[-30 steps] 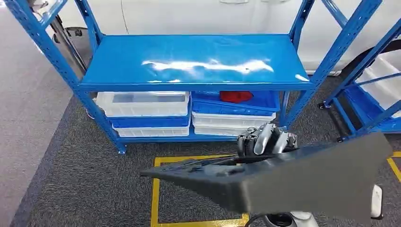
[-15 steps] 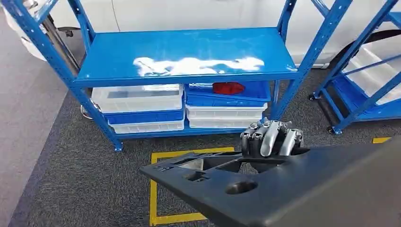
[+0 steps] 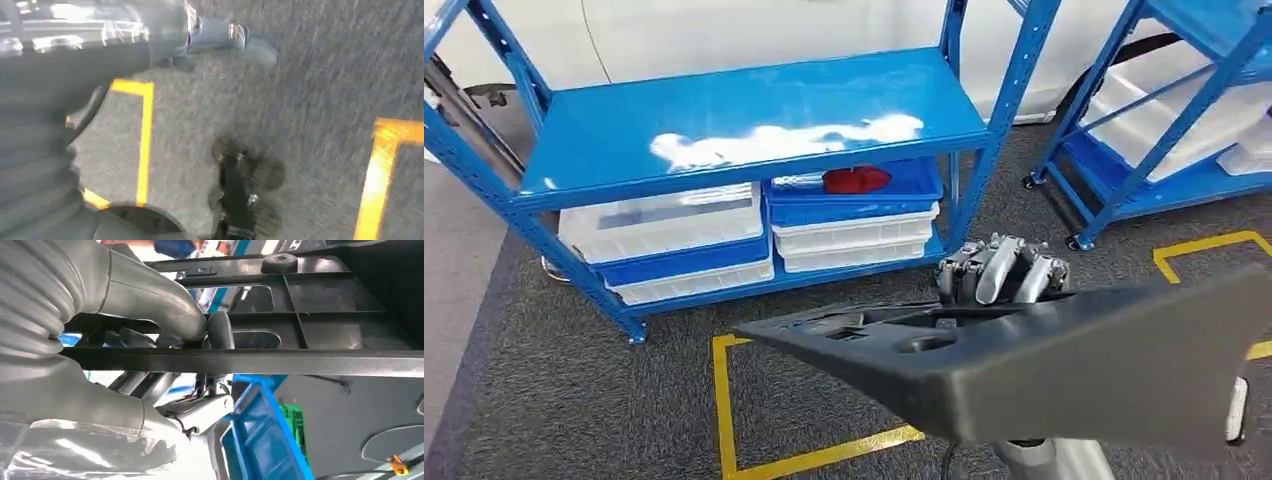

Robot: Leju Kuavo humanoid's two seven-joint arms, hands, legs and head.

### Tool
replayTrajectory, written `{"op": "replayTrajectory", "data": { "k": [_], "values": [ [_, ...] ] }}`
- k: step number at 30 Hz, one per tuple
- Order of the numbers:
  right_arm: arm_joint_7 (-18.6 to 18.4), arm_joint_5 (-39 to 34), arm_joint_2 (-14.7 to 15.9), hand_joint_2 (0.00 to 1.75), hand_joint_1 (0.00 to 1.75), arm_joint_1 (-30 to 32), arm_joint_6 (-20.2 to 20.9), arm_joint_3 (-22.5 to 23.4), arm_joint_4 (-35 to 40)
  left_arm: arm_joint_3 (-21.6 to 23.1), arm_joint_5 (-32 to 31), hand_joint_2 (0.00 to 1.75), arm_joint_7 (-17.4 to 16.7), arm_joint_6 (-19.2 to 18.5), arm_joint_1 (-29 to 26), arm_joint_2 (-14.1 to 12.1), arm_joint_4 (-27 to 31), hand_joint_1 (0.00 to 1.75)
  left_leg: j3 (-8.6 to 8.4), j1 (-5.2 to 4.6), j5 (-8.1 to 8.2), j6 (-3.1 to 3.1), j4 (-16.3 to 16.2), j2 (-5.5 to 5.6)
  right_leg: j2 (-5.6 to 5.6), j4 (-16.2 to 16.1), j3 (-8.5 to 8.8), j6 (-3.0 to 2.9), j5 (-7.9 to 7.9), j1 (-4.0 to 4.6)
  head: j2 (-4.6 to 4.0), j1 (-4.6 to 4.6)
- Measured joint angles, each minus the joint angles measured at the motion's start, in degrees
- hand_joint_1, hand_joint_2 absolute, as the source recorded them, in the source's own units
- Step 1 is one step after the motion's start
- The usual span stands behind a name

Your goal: Take the parts from the cabinet and place them on the table.

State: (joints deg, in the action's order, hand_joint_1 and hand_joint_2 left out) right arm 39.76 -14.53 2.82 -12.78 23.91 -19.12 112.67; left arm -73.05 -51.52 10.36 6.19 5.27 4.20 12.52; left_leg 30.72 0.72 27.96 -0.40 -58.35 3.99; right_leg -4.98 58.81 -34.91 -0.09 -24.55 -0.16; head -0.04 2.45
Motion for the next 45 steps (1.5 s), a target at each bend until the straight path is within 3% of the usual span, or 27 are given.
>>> {"op": "replayTrajectory", "data": {
  "k": [2, 3, 5, 7, 9, 10, 12, 13, 14, 18, 20, 21, 23, 24, 25, 27, 28, 29, 31, 34, 36, 38, 39, 41, 43, 44, 45],
  "values": [
    [0.04, 0.44, 0.22, 1.75, 1.75, 1.20, 0.07, 0.39, 0.11, 0.02, -0.26, 1.75, -0.22, 2.12, 0.00, 0.00, 0.00, 0.00, 0.08, -0.24, -0.28, 0.55, 0.18, -1.01, -1.09, -0.39, -0.23, 0.81, 0.52, -0.23, -0.02, 0.00],
    [0.06, 0.57, 0.35, 1.75, 1.75, 1.70, 0.42, 0.72, 0.29, 0.07, -0.39, 1.75, 0.00, 3.76, 0.06, 0.13, 0.00, 0.00, -0.01, 0.59, -0.85, 1.07, 0.92, -1.78, -1.52, -0.32, -0.34, 1.10, 0.56, 0.01, -0.02, 0.00],
    [0.13, 0.68, 0.52, 1.75, 1.75, 2.18, 0.79, 1.42, 0.48, 0.13, -0.77, 1.75, 0.46, 5.53, 0.06, 0.22, 0.00, 0.00, 0.10, 0.39, -1.17, 1.64, 1.11, -3.20, 2.76, 3.98, -2.35, 1.55, -2.86, 0.05, 0.00, -0.02],
    [0.13, 0.72, 0.55, 1.75, 1.75, 2.67, 0.83, 1.62, 0.50, 0.13, -0.79, 1.75, 0.52, 5.99, -0.16, 0.22, 0.00, 0.00, 0.30, 0.17, -1.20, 1.71, 1.08, -4.61, 4.11, 12.68, -6.29, 2.03, -6.97, -0.27, -0.02, -0.04],
    [0.13, 0.83, 0.57, 1.75, 1.75, 3.62, 1.51, 2.07, 0.48, 0.13, -0.74, 1.75, 0.79, 5.79, -0.15, 0.22, 0.00, 0.00, 0.45, 0.16, -1.19, 1.71, 1.02, -6.07, 4.40, 16.85, -8.06, 2.33, -7.52, -0.59, 0.00, -0.04],
    [0.13, 1.05, 0.57, 1.75, 1.75, 3.93, 2.06, 2.38, 0.48, 0.13, -0.90, 1.75, 0.85, 5.88, -0.09, 0.22, 0.00, 0.00, 0.43, 0.16, -1.17, 1.68, 1.00, -6.72, 4.55, 14.80, -6.81, 2.36, -6.00, -0.66, -0.02, -0.04],
    [0.13, 1.29, 0.55, 1.75, 1.75, 4.23, 3.19, 3.26, 0.52, 0.35, -1.71, 1.75, 0.94, 5.92, -0.06, 0.28, 0.00, 0.00, 0.31, 0.16, -1.02, 1.45, 0.91, -7.89, 5.83, 5.03, -1.40, 2.08, -1.56, -0.60, 0.00, -0.04],
    [0.15, 1.29, 0.48, 1.75, 1.75, 4.36, 3.89, 3.96, 0.59, 0.53, -2.16, 1.75, 1.25, 5.68, -0.04, 0.28, 0.00, 0.00, 0.20, 0.06, -0.92, 1.28, 0.85, -8.29, 8.08, 0.44, 1.21, 1.69, -0.49, -0.37, -0.02, -0.04],
    [0.15, 1.33, 0.25, 1.75, 1.75, 4.50, 4.35, 4.76, 0.72, 0.68, -2.40, 1.75, 1.51, 5.16, -0.04, 0.28, 0.00, 0.00, 0.24, -0.40, -0.72, 0.90, 0.70, -8.66, 9.46, -0.60, 1.50, 1.04, -1.18, 0.40, 0.00, -0.04],
    [0.20, 2.10, -1.33, 1.75, 1.75, 5.62, 5.59, 8.18, 1.57, 1.07, -2.18, 1.75, 1.07, 0.89, 0.23, -0.74, 0.00, 0.00, -0.21, -0.45, -0.58, -0.43, 0.94, -10.58, 6.81, -0.97, 0.94, -0.43, -0.62, 0.18, 0.00, -0.04],
    [0.24, 2.27, -2.51, 1.75, 1.75, 5.59, 6.23, 9.18, 2.01, 1.07, -1.92, 1.75, 0.70, -0.74, 0.21, -1.42, 0.00, 0.00, 1.19, 0.01, 2.17, -0.97, -2.47, -6.43, 5.85, -1.33, 1.08, -1.21, -0.16, -0.21, 0.00, -0.02],
    [0.24, 2.27, -3.25, 1.75, 1.75, 5.59, 6.51, 9.35, 2.01, 1.07, -1.92, 1.75, 0.57, -1.29, 0.07, -1.77, 0.00, 0.00, 3.14, 0.03, 4.65, -1.07, -6.89, -5.37, 5.23, -1.33, 0.98, -1.44, -0.07, -0.19, -0.02, -0.04],
    [0.20, 2.29, -4.17, 1.75, 1.75, 5.68, 6.71, 9.77, 1.99, 1.07, -1.92, 1.75, 0.35, -1.77, -0.14, -2.51, 0.00, 0.00, 7.23, 0.02, 7.98, -1.34, -15.52, -4.65, 3.73, -1.28, 0.79, -1.58, 0.04, -0.05, 0.00, -0.02],
    [0.20, 2.29, -4.48, 1.75, 1.75, 5.67, 6.69, 9.97, 2.01, 1.07, -1.92, 1.75, 0.26, -2.10, -0.18, -2.93, 0.00, 0.00, 8.06, 0.03, 7.86, -1.34, -17.10, -4.62, 2.99, -1.26, 0.80, -1.57, 0.08, -0.02, 0.00, -0.02],
    [0.20, 2.31, -4.74, 1.75, 1.75, 5.64, 6.37, 10.03, 2.16, 1.07, -1.88, 1.75, 0.24, -2.51, -0.14, -3.21, 0.00, 0.00, 7.61, 0.03, 6.37, -1.29, -15.94, -4.59, 2.22, -1.20, 0.85, -1.52, 0.11, -0.03, -0.02, -0.02],
    [0.20, 2.80, -5.16, 1.75, 1.75, 5.63, 5.05, 10.05, 2.89, 1.07, -1.64, 1.75, 0.75, -3.48, -0.03, -3.91, 0.02, 0.00, 3.90, 0.09, 1.21, -1.02, -7.55, -3.95, 0.75, -0.93, 0.91, -1.42, 0.10, -0.07, -0.02, -0.02],
    [0.20, 3.54, -5.29, 1.75, 1.75, 5.63, 4.07, 10.05, 3.65, 1.07, -1.40, 1.75, 1.51, -4.34, -0.01, -4.20, 0.02, 0.00, 1.58, 0.26, -1.12, -0.83, -2.38, -2.25, 0.02, -0.69, 0.86, -1.20, 0.01, -0.09, -0.02, -0.02],
    [0.20, 4.19, -5.29, 1.75, 1.75, 5.67, 3.50, 10.05, 4.32, 1.07, -1.37, 1.75, 1.86, -4.81, -0.02, -4.52, 0.02, 0.00, 0.79, 0.36, -0.65, -0.51, -0.37, 0.81, -0.57, -0.24, 0.47, -0.79, -0.09, 0.20, -0.02, -0.04],
    [0.20, 5.48, -5.46, 1.75, 1.75, 6.05, 2.39, 10.03, 5.79, 1.07, -1.33, 1.75, 2.10, -5.20, -0.01, -4.76, 0.02, 0.00, 0.73, 0.26, -0.58, -0.30, 0.03, -0.07, -1.65, -0.09, -0.22, -0.07, 0.25, -0.14, -0.02, -0.04],
    [0.20, 6.95, -5.60, 1.75, 1.75, 6.77, 0.76, 10.01, 7.54, 1.07, -1.44, 1.75, 1.99, -5.40, 0.23, -4.79, 0.04, 0.00, 0.60, 0.71, -1.24, 0.95, 0.79, -2.05, -2.85, -0.12, -0.51, 0.91, 0.53, -0.20, 0.00, -0.02],
    [0.20, 8.58, -5.62, 1.75, 1.75, 7.30, -1.28, 9.73, 9.02, 1.11, -2.06, 1.75, 1.53, -5.27, 0.22, -4.85, 0.07, 0.00, 0.61, 0.60, -1.34, 1.30, 0.83, -3.37, 2.06, 5.37, -2.94, 1.52, -3.34, -0.04, 0.00, -0.04],
    [0.20, 11.25, -5.64, 1.75, 1.75, 9.19, -4.34, 8.74, 11.55, 1.31, -2.49, 1.75, 0.50, -4.57, -0.35, -4.79, 0.07, 0.00, 0.66, 0.35, -1.25, 1.49, 0.80, -4.81, 3.96, 14.10, -6.90, 1.81, -7.34, -0.24, -0.02, -0.04],
    [0.20, 12.51, -5.62, 1.75, 1.75, 9.98, -5.73, 8.33, 12.59, 1.31, -2.51, 1.75, 0.15, -4.13, -0.64, -4.79, 0.07, 0.00, 0.70, 0.31, -1.17, 1.50, 0.76, -5.71, 4.33, 16.77, -8.14, 1.85, -7.98, -0.24, -0.02, -0.04],
    [0.20, 15.19, -4.98, 1.75, 1.75, 11.26, -10.52, 6.68, 14.85, 1.27, -2.25, 1.75, -0.26, -3.52, -0.63, -4.72, 0.07, 0.00, 0.67, 0.29, -1.06, 1.44, 0.76, -7.18, 4.81, 13.70, -6.34, 1.70, -5.56, -0.23, -0.02, -0.04],
    [0.20, 16.98, -3.43, 1.75, 1.75, 11.67, -14.76, 4.37, 16.86, 1.29, -2.16, 1.75, -0.52, -3.30, -0.43, -4.59, 0.07, 0.00, 0.38, 0.21, -0.86, 1.18, 0.77, -8.47, 6.44, 3.46, -0.55, 1.06, -1.33, 0.01, 0.00, -0.04],
    [0.20, 17.38, -2.77, 1.75, 1.75, 11.72, -15.76, 3.25, 17.73, 1.29, -2.12, 1.75, -0.70, -3.30, -0.40, -4.57, 0.07, 0.00, 0.17, 0.03, -0.72, 0.98, 0.76, -9.05, 9.53, -0.37, 1.46, 0.42, -1.50, 0.55, -0.02, -0.04],
    [0.20, 17.85, -2.32, 1.75, 1.75, 11.78, -16.86, 2.30, 18.36, 1.27, -1.92, 1.75, -0.76, -3.28, -0.42, -4.50, 0.07, 0.00, 0.17, -0.34, -0.43, 0.55, 0.64, -9.53, 9.28, -0.63, 1.46, -0.06, -1.37, 0.87, -0.02, -0.04]
  ]
}}
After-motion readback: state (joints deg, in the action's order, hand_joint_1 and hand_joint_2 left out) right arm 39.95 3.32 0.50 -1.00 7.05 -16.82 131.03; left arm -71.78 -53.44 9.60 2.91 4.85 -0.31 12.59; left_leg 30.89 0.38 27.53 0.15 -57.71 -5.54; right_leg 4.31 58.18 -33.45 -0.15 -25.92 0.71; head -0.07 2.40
